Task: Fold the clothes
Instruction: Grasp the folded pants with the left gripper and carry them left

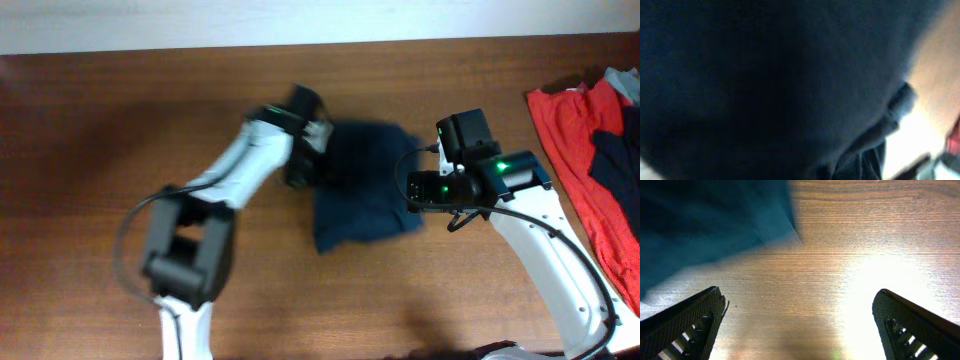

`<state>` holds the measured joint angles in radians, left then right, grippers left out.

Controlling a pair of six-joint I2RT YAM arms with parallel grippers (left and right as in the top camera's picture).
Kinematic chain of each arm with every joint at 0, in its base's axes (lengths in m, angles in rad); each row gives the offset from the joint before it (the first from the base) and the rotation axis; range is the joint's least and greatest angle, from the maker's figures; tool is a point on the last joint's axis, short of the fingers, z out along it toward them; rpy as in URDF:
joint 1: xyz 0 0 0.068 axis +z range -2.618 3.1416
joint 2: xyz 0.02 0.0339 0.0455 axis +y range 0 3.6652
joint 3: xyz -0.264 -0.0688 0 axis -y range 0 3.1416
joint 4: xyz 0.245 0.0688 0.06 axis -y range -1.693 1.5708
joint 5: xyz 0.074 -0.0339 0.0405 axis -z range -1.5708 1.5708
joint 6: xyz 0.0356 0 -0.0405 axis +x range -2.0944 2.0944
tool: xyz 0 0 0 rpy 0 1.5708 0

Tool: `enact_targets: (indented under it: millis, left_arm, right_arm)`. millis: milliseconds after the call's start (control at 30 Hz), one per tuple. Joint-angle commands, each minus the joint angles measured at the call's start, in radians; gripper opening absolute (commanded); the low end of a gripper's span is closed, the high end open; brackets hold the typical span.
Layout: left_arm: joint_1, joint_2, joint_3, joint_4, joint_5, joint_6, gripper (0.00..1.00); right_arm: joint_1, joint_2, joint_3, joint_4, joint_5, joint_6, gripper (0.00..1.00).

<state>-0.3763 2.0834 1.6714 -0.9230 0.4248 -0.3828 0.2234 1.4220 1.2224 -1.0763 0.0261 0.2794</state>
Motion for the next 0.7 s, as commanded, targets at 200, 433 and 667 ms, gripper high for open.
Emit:
enact_targets:
  millis: [200, 433, 667]
  left_arm:
    - [0.399, -0.189, -0.011, -0.009, -0.141, -0.088, 0.01]
    - [0.619, -0.063, -0.135, 0.087, -0.121, -0.066, 0.00]
    - [0.854, -0.030, -0.291, 0.116, -0.111, -0.077, 0.01]
  right_arm:
    - [-0.003, -0.013, 0.017, 0.002, -0.023, -0.001, 0.95]
    - [-0.003, -0.013, 0.018, -0.008, -0.056, -0.001, 0.94]
    - [-0.003, -0.013, 0.018, -0.012, -0.060, -0.001, 0.94]
